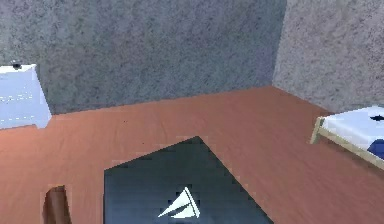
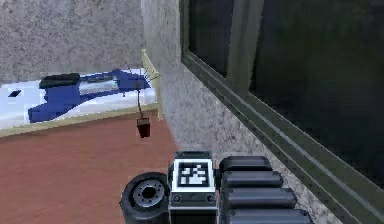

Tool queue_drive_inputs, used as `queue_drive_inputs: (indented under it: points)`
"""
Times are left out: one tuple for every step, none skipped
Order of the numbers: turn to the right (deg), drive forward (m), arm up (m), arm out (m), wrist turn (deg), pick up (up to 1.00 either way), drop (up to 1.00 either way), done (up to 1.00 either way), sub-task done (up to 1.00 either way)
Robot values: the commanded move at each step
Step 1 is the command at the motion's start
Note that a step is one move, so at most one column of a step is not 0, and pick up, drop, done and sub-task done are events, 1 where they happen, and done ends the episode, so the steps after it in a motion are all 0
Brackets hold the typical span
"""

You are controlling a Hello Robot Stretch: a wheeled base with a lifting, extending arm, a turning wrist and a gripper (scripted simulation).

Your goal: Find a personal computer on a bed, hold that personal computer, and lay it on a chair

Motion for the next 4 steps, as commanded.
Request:
queue_drive_inputs:
  points:
    - [0.0, 0.3, 0.0, 0.0, 0.0, 0.0, 0.0, 0.0, 0.0]
    - [-15.0, 0.0, 0.0, 0.0, 0.0, 0.0, 0.0, 0.0, 0.0]
    - [0.0, 0.2, 0.0, 0.0, 0.0, 0.0, 0.0, 0.0, 0.0]
    - [-21.0, 0.0, 0.0, 0.0, 0.0, 0.0, 0.0, 0.0, 0.0]
